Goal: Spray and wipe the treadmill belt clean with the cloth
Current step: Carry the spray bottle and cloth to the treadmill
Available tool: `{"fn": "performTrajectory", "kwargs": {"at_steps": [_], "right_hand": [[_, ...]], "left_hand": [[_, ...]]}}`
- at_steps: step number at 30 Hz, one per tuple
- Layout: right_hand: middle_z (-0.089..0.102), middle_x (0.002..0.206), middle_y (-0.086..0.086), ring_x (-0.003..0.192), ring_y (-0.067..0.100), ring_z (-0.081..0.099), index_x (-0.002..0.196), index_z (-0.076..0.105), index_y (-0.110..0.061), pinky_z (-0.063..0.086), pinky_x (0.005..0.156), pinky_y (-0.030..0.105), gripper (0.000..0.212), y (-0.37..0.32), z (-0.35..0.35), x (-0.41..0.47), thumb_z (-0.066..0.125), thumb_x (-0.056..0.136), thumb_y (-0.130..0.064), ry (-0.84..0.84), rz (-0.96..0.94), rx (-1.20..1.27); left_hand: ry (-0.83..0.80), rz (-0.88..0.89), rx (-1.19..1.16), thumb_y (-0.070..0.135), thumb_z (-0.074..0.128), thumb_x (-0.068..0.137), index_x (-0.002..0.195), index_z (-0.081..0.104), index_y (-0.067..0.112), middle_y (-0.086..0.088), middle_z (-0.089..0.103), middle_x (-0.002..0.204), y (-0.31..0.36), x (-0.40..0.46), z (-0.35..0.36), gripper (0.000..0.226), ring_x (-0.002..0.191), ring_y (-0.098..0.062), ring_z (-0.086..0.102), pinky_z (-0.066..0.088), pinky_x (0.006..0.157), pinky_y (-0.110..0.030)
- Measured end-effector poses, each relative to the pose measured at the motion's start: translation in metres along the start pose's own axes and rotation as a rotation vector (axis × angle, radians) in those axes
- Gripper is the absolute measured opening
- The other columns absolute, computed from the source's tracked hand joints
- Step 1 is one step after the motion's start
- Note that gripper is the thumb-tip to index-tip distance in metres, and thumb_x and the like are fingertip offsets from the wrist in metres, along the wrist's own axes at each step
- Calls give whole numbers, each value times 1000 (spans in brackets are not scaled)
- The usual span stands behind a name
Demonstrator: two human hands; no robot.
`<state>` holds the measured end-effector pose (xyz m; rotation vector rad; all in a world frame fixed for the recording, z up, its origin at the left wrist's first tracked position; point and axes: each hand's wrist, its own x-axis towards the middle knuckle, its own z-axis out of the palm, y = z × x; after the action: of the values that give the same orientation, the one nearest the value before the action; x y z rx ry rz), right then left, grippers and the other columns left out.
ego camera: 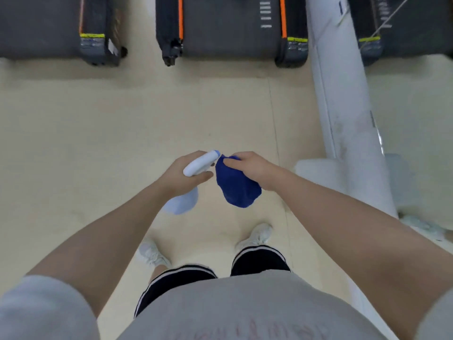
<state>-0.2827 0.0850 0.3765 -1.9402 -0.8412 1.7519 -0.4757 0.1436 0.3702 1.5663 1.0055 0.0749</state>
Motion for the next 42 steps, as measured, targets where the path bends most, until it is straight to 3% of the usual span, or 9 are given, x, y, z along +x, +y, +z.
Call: {"fn": "performTrajectory", "kwargs": {"at_steps": [3, 11, 16, 24, 30, 32, 36, 39, 42], "right_hand": [[64, 81, 2, 70, 18, 59, 92, 65, -10, 45, 67, 28, 24, -45, 82, 16, 56, 91, -32, 8, -51, -21], [54, 84, 7, 72, 23, 50, 97, 57, 0, 37, 61, 27, 35, -162, 287, 66, 49, 95, -34, 21, -40, -88], [66, 92, 15, 82, 29, 64, 90, 59, -4, 51, 70, 36, 12, -241, 336, 118, 67, 81, -5, -255, 22, -266], [54, 78, 10, 70, 21, 50, 81, 50, -6, 41, 61, 28, 7, -391, 409, 250, 54, 86, -6, -78, -151, -403], [57, 100, -3, 87, 12, 53, 117, 51, -16, 42, 72, 23, 20, -542, 439, 330, 42, 100, -19, -57, -252, -239], [57, 106, 2, 84, 16, 53, 125, 47, -15, 43, 63, 24, 26, -588, 447, 358, 39, 101, -21, 6, -271, -129], [52, 111, 4, 95, 24, 53, 128, 34, -20, 47, 68, 33, 34, -668, 457, 423, 42, 97, -33, 228, -134, 147], [54, 118, 7, 106, 30, 55, 128, 35, -17, 50, 88, 43, 47, -716, 459, 472, 51, 88, -37, 343, 16, 358], [60, 112, 9, 95, 30, 58, 118, 48, -19, 51, 81, 41, 53, -751, 451, 510, 56, 67, -31, 341, 140, 642]], "left_hand": [[97, -19, -71, 11, 59, 89, 113, 60, 28, 16, 63, 110, -34, -43, -65, 30, 103, 2, 56, 42, 82, -15], [390, -107, -149, 12, 59, 90, 111, 60, 22, 5, 64, 107, -150, -157, -258, 23, 99, -14, 58, 42, 78, -18], [542, -148, -195, 17, 58, 90, 115, 55, 17, 1, 60, 112, -188, -168, -366, 25, 102, -18, 55, 41, 76, -19], [579, -87, -258, 13, 56, 93, 123, 49, 21, 6, 57, 117, -206, -95, -558, 32, 103, -6, 53, 38, 76, -15], [599, -32, -238, 18, 57, 93, 118, 49, 31, 8, 59, 115, -187, -28, -720, 29, 103, -10, 54, 37, 74, -12], [591, -6, -184, 21, 57, 94, 118, 48, 30, 7, 59, 113, -179, -10, -768, 27, 96, -5, 54, 37, 74, -11], [571, 42, -79, 22, 57, 93, 116, 53, 10, 1, 56, 108, -171, 36, -856, 26, 91, -12, 52, 39, 74, -16], [551, 68, -58, 26, 58, 90, 115, 54, 16, 2, 60, 108, -171, 77, -922, 26, 96, -16, 56, 42, 75, -19], [498, 105, -27, 20, 58, 92, 115, 54, 18, 2, 61, 107, -167, 121, -985, 23, 95, -14, 56, 43, 74, -18]]}}
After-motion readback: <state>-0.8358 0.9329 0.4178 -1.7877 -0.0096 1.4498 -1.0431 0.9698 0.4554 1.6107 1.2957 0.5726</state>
